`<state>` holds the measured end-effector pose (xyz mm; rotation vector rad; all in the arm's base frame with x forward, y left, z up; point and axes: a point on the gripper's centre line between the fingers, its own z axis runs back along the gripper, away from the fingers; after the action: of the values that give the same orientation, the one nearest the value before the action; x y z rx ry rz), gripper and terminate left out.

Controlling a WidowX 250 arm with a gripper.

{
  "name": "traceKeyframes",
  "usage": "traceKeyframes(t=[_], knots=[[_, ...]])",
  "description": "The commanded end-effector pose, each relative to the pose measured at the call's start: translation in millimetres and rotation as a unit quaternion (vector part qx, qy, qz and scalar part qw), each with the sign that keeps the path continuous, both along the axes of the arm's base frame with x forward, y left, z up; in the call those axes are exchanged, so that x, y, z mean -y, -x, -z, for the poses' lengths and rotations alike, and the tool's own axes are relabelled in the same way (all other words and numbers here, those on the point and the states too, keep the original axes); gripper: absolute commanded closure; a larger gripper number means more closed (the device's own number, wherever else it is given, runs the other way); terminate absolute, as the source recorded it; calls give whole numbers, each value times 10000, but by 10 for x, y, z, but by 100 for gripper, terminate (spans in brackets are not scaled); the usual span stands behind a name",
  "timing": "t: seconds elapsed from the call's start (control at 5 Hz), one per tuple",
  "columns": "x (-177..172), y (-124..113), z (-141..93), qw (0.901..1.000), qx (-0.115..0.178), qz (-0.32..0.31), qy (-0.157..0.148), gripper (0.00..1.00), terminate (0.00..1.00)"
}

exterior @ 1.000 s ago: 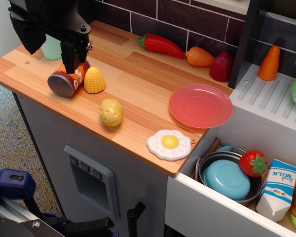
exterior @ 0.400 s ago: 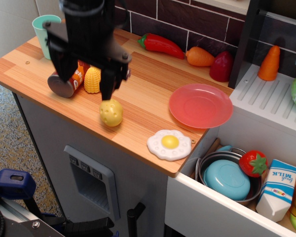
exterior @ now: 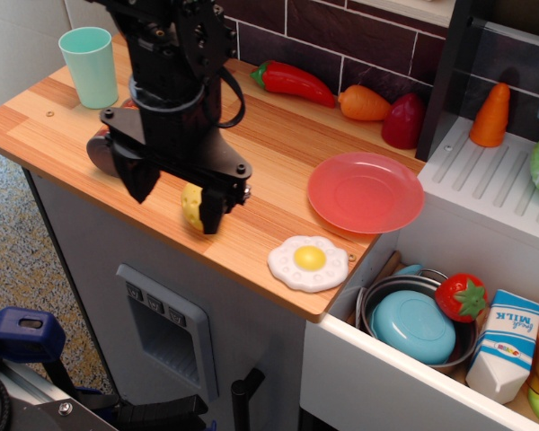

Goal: Put potato on plate

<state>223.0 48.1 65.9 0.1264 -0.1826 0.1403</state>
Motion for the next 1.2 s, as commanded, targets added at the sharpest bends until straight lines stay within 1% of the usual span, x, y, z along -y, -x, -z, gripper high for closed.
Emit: traceKeyframes(t=[0.0, 0.2, 0.8, 1.0], knots=[[-33, -165, 55, 9998, 176, 82, 19, 0, 0], [-60, -244, 119, 9997, 235, 93, 77, 0, 0], [-251, -470, 263, 9995, 290, 102, 54, 0, 0], [-284, -544, 353, 9995, 272, 21, 136, 0, 0]])
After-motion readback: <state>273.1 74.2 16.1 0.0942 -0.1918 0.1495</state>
